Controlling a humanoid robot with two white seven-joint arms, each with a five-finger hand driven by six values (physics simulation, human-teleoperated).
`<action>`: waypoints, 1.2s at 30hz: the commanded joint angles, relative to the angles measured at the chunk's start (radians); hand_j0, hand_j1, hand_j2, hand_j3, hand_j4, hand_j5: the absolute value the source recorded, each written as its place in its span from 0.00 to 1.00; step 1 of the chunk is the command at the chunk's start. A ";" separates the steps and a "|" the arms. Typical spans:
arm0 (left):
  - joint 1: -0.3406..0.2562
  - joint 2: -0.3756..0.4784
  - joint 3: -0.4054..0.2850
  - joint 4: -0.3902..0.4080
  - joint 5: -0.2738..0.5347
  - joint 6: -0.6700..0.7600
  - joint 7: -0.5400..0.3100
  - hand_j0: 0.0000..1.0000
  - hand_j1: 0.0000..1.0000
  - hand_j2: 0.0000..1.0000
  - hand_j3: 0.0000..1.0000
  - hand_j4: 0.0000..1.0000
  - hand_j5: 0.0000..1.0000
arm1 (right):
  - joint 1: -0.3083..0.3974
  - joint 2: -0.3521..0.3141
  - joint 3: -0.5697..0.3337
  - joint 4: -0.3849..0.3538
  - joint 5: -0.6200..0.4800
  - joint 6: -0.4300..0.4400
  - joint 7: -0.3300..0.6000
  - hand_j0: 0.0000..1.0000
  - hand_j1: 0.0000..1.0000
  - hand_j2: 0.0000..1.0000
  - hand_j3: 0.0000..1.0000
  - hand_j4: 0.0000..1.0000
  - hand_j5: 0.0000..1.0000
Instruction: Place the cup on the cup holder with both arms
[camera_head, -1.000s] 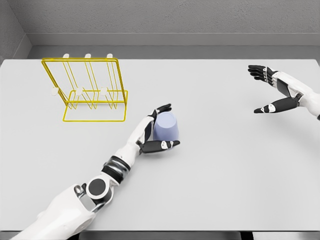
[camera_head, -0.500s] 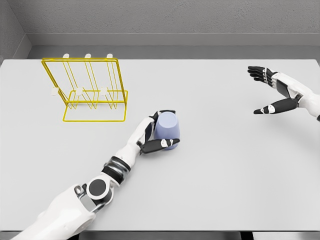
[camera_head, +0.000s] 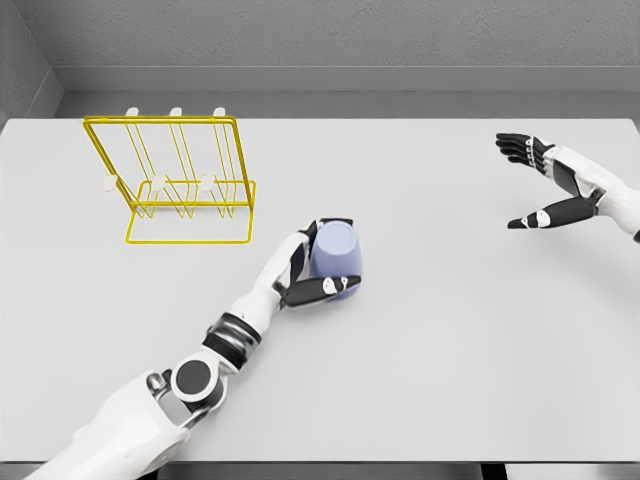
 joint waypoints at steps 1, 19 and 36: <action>0.000 0.005 0.005 -0.021 -0.001 0.000 -0.001 0.71 0.71 0.71 0.71 0.71 0.71 | 0.000 -0.001 0.000 -0.001 -0.006 0.001 0.000 1.00 1.00 1.00 1.00 1.00 1.00; 0.005 0.064 0.080 -0.154 0.011 -0.005 -0.003 0.71 0.71 0.71 0.71 0.71 0.71 | -0.002 0.000 0.001 0.013 -0.005 0.001 0.000 1.00 1.00 1.00 1.00 1.00 1.00; -0.008 0.071 0.138 -0.179 0.019 -0.042 -0.006 0.71 0.71 0.71 0.71 0.71 0.71 | -0.003 0.002 0.006 0.027 -0.003 0.001 0.000 1.00 1.00 1.00 1.00 1.00 1.00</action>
